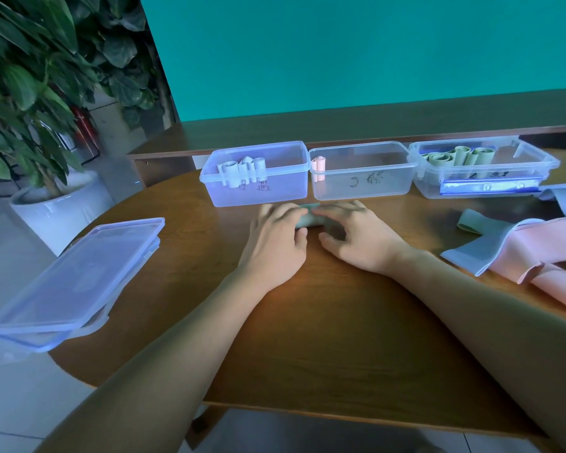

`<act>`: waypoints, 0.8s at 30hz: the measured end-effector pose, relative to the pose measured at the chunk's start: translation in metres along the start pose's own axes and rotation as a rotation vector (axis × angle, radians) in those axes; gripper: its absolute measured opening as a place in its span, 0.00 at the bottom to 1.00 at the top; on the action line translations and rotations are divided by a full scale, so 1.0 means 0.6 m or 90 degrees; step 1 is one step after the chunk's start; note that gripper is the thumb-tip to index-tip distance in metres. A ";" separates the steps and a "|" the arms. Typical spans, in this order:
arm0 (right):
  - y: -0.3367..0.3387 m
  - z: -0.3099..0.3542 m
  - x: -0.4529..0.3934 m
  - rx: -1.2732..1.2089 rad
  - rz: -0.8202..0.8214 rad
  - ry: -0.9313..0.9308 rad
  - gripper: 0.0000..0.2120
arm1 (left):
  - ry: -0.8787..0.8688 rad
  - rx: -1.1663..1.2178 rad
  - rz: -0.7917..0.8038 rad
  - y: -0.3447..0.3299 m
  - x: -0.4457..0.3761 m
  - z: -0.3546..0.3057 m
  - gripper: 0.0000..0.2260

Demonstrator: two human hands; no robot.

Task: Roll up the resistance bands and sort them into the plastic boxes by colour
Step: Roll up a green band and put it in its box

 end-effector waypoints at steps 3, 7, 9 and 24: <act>-0.002 -0.003 -0.007 0.000 0.004 -0.005 0.30 | 0.001 0.002 -0.001 -0.002 -0.003 0.002 0.17; 0.006 0.003 -0.013 -0.014 -0.038 0.025 0.25 | 0.017 -0.010 0.013 -0.009 -0.012 0.009 0.19; 0.011 0.002 -0.016 -0.021 -0.061 0.036 0.21 | 0.021 -0.011 0.019 -0.012 -0.017 0.013 0.19; -0.021 -0.021 -0.073 0.043 -0.019 -0.031 0.23 | 0.037 -0.001 0.042 -0.032 -0.061 0.035 0.20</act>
Point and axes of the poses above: each hand's wrist, its own x-axis away from the middle knuckle, its own y-axis out of the back of the hand, z = x × y, the point moved 9 cm from there along -x, towards the middle knuckle, and after that the axes turned 5 degrees about x, right-handed, at the moved point
